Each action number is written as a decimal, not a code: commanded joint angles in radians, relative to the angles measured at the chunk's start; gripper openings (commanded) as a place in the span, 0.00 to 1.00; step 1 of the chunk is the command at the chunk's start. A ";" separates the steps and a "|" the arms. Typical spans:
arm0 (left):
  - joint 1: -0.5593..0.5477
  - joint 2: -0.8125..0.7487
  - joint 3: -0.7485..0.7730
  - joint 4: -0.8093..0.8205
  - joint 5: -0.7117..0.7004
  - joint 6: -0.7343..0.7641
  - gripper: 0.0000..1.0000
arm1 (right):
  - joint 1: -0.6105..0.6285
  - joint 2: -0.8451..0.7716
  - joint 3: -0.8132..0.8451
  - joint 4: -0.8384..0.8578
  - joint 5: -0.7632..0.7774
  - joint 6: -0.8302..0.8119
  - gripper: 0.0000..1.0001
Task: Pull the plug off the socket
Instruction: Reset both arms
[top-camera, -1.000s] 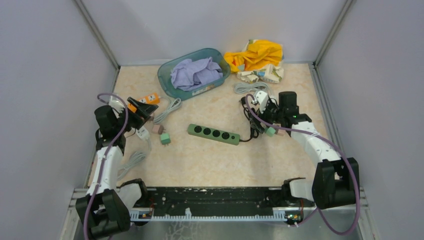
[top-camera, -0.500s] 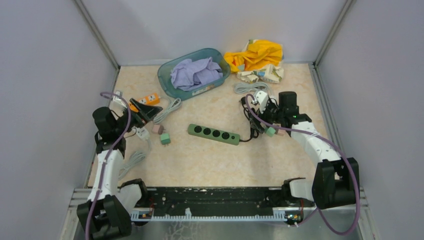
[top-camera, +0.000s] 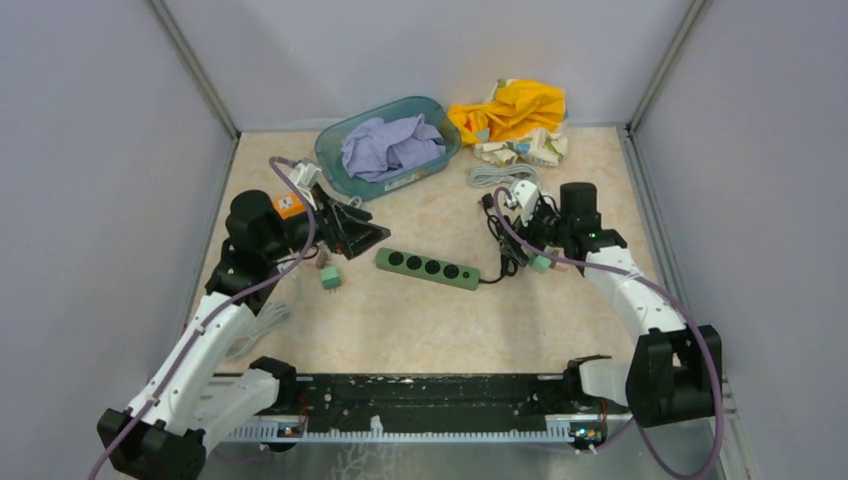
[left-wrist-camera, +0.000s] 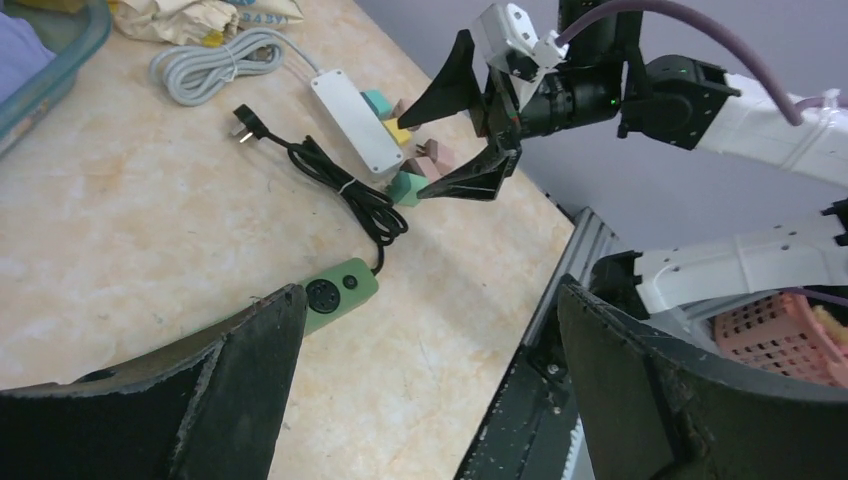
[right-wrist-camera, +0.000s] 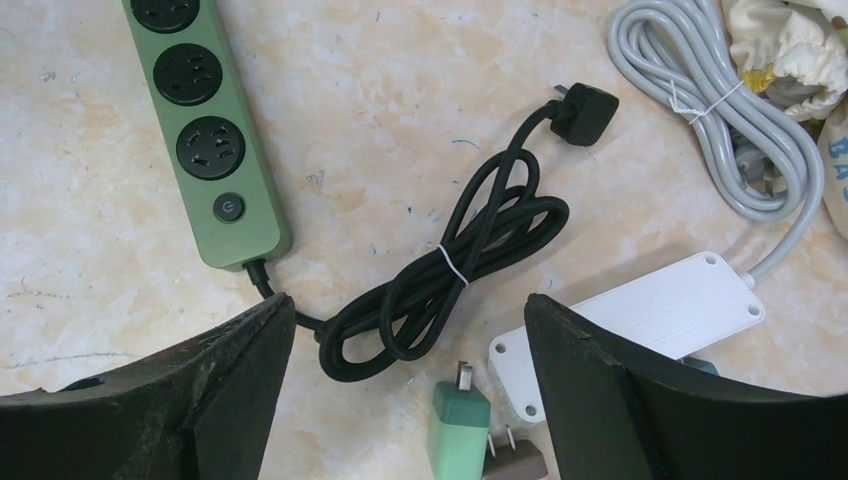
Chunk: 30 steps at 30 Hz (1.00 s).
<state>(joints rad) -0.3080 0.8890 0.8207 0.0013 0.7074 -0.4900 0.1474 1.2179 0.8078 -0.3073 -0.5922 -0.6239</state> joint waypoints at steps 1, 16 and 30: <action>-0.059 0.027 0.057 -0.112 -0.133 0.146 1.00 | -0.006 -0.050 0.065 0.006 -0.032 0.019 0.85; -0.060 -0.038 0.029 -0.216 -0.289 0.207 1.00 | -0.005 -0.065 0.218 -0.158 -0.089 0.074 0.90; -0.060 -0.085 0.101 -0.282 -0.325 0.198 1.00 | -0.006 -0.098 0.610 -0.313 -0.291 0.400 0.99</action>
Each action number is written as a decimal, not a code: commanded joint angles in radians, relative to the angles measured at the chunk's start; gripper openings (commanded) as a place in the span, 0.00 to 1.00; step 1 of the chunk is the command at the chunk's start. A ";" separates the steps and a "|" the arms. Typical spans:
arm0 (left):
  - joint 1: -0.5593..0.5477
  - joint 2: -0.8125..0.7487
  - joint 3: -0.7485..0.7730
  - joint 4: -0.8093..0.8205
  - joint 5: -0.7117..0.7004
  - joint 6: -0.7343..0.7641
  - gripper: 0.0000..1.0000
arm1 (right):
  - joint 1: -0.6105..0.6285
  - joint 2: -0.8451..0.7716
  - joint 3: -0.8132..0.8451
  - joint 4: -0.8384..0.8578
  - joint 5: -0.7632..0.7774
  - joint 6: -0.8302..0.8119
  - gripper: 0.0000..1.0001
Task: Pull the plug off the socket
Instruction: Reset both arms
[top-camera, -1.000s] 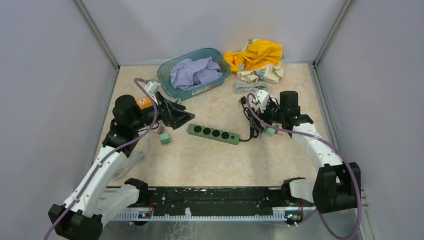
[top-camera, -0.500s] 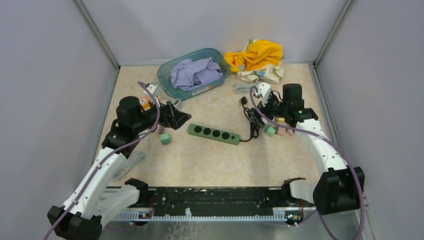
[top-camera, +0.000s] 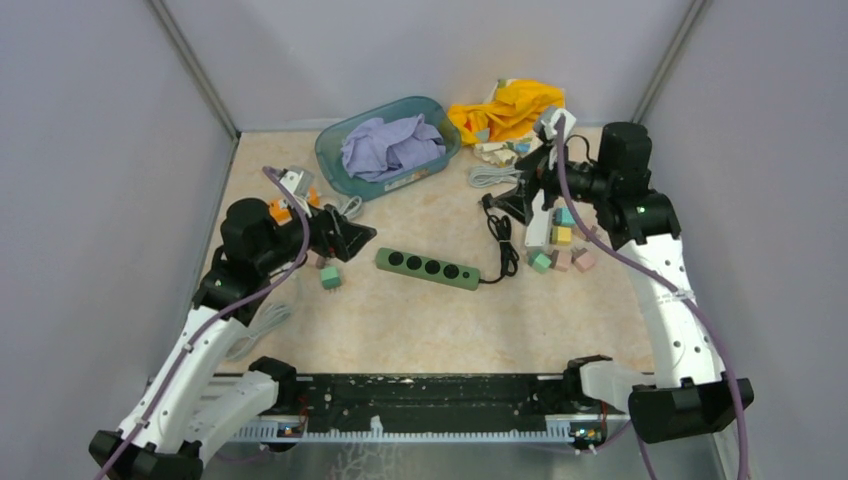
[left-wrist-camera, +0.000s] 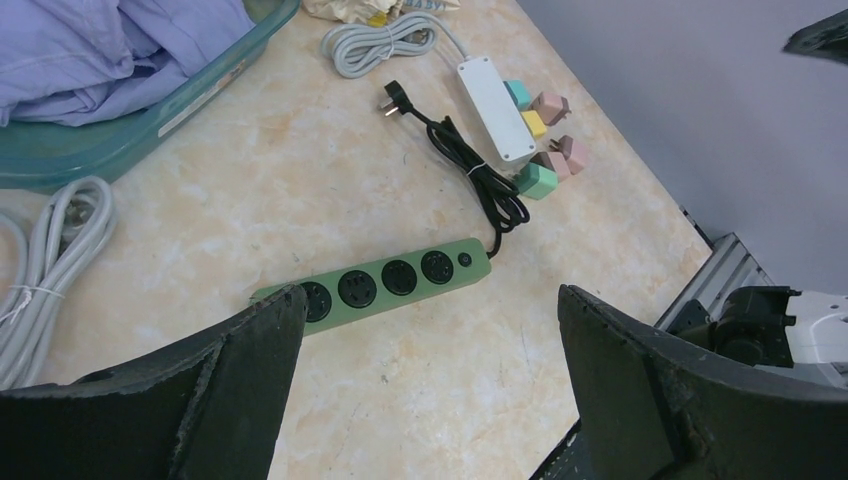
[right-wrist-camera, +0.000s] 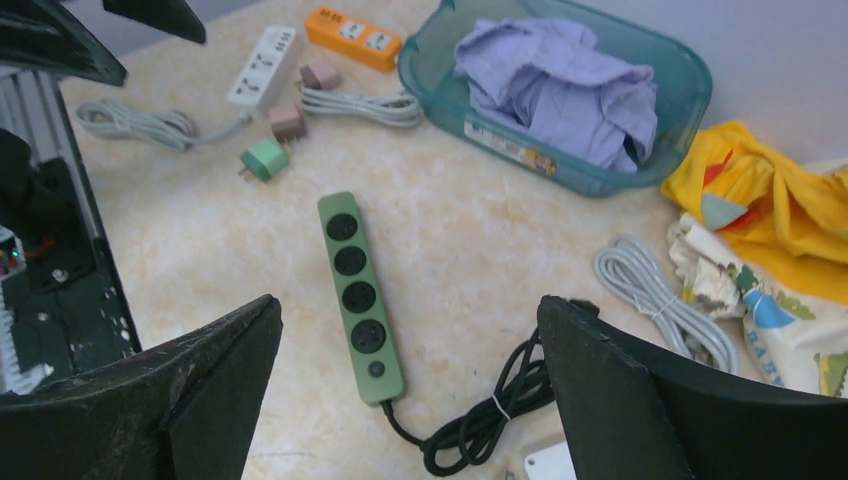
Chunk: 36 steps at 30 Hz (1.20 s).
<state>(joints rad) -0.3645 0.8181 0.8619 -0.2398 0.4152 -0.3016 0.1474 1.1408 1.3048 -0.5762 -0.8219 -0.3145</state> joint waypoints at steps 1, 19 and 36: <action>-0.003 -0.016 0.068 -0.053 -0.044 0.011 1.00 | -0.007 -0.017 0.142 -0.060 -0.057 0.094 0.99; -0.004 -0.058 0.150 -0.150 -0.146 0.069 1.00 | -0.007 -0.057 0.250 -0.089 0.162 0.248 0.99; -0.004 -0.039 0.139 -0.164 -0.171 0.091 1.00 | -0.007 -0.092 0.222 -0.093 0.194 0.222 0.99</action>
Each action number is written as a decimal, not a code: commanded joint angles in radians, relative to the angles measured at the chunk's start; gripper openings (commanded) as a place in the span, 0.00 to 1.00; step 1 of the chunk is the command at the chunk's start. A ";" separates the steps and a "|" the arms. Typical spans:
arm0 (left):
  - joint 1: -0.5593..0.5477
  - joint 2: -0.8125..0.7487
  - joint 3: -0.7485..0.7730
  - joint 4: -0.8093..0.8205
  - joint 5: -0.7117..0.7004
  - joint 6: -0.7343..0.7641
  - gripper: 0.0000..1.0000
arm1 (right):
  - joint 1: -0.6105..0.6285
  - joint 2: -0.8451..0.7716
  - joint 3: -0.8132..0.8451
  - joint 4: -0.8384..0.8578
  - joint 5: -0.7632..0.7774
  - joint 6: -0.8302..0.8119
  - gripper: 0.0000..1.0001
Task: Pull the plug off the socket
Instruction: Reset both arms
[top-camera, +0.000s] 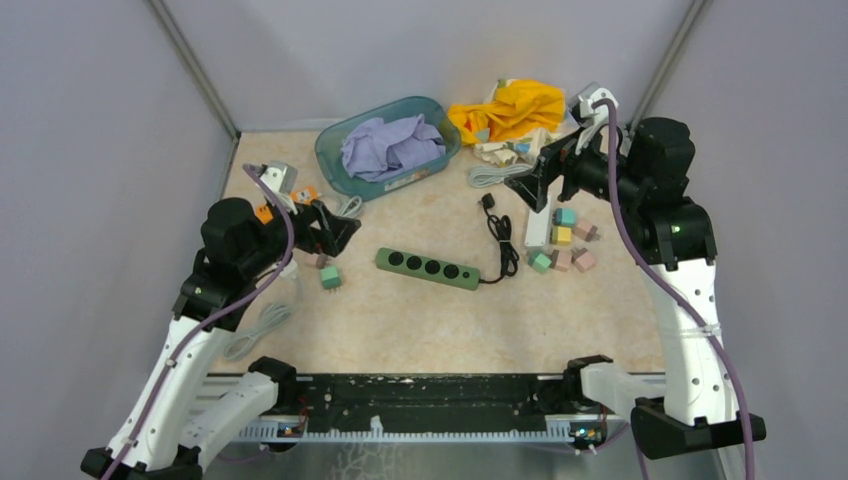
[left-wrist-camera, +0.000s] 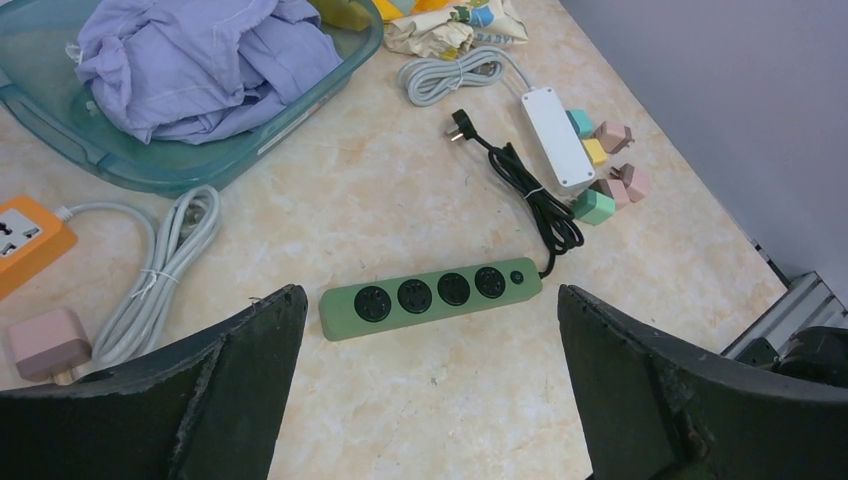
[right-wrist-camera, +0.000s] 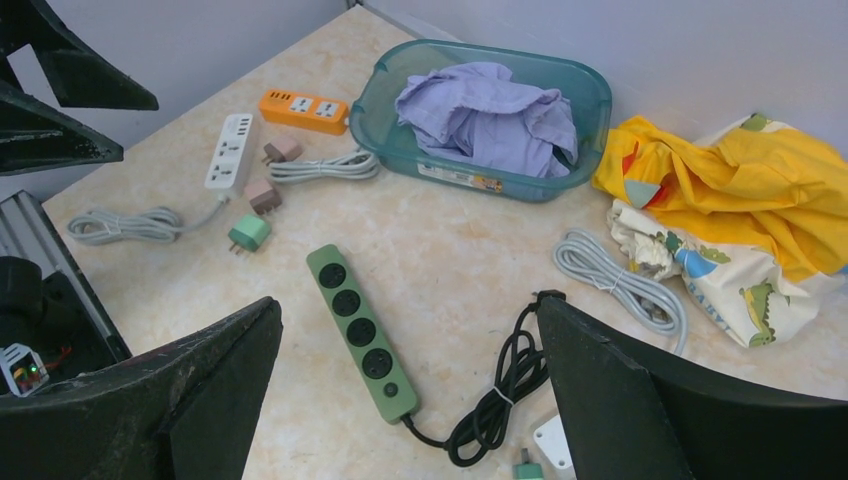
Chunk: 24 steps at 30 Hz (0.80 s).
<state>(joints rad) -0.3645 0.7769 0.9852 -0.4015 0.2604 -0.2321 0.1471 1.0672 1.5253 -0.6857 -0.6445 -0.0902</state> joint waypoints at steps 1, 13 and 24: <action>-0.003 0.004 0.014 -0.002 -0.018 0.022 1.00 | -0.007 -0.019 0.001 0.018 0.015 -0.001 0.99; -0.004 0.010 0.001 -0.003 -0.038 0.035 1.00 | -0.010 -0.017 0.017 0.017 0.009 0.004 0.99; -0.004 0.006 -0.013 -0.008 -0.052 0.043 1.00 | -0.014 -0.021 0.012 0.017 0.006 0.003 0.99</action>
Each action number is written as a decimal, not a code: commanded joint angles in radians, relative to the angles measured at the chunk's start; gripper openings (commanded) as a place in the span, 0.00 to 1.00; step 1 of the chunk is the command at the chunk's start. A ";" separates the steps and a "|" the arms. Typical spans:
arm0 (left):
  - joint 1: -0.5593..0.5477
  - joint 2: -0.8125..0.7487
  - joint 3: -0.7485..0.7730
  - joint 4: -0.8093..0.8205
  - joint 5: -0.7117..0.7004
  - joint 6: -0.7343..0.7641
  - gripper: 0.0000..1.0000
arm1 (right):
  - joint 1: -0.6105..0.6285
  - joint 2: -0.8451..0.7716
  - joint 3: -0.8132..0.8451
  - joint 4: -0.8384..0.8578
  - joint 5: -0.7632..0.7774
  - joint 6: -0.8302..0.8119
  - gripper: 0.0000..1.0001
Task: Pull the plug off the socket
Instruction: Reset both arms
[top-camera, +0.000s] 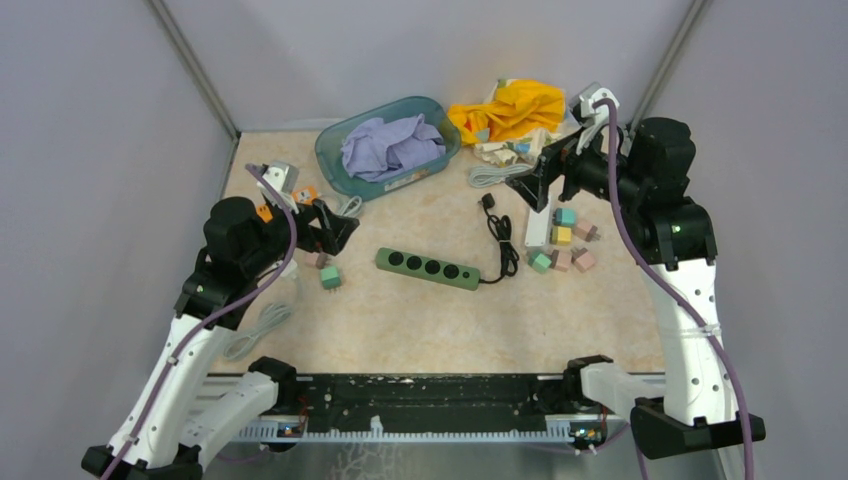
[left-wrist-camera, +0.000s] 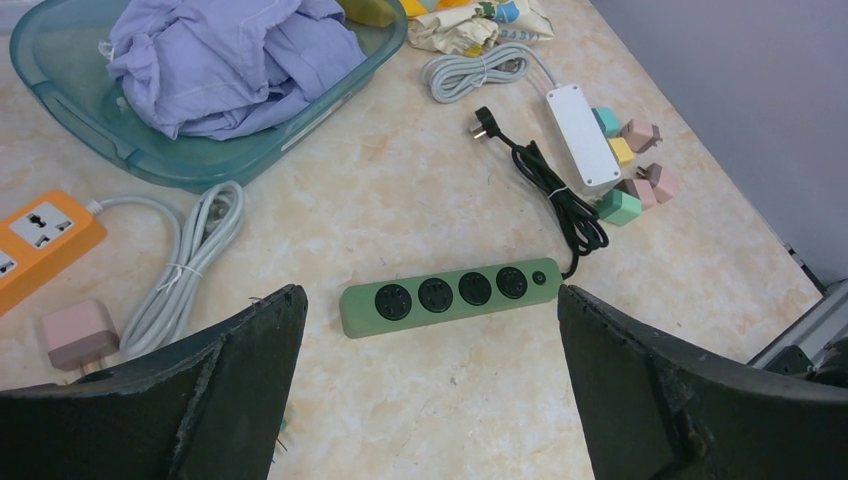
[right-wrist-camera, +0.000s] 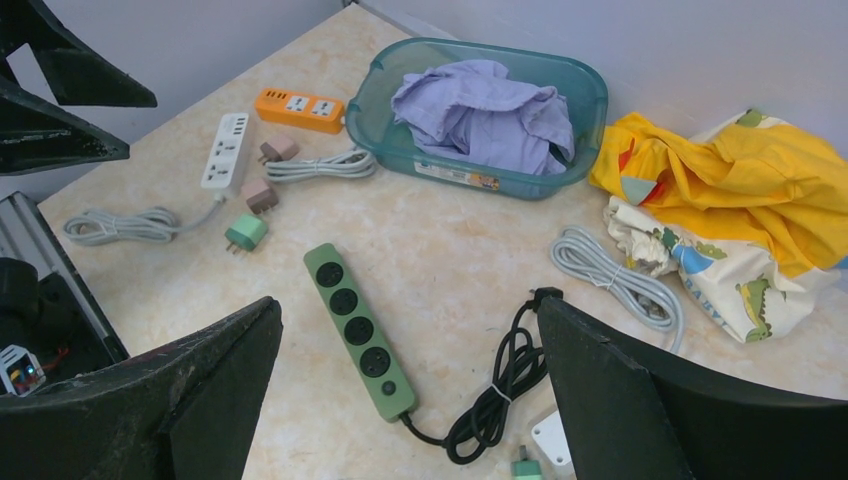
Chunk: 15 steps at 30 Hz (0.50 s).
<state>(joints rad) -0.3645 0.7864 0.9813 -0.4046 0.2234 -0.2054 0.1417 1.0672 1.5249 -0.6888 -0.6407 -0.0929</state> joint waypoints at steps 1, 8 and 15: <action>-0.004 -0.004 -0.009 -0.005 -0.017 0.017 1.00 | -0.008 -0.020 0.013 0.020 0.003 0.004 0.99; -0.004 -0.005 -0.009 -0.007 -0.021 0.018 1.00 | -0.009 -0.023 0.017 0.015 0.015 -0.001 0.99; -0.003 -0.007 -0.009 -0.008 -0.019 0.018 1.00 | -0.010 -0.024 0.015 0.015 0.025 -0.005 0.99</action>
<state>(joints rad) -0.3645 0.7864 0.9791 -0.4053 0.2119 -0.2039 0.1410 1.0672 1.5249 -0.6891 -0.6315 -0.0940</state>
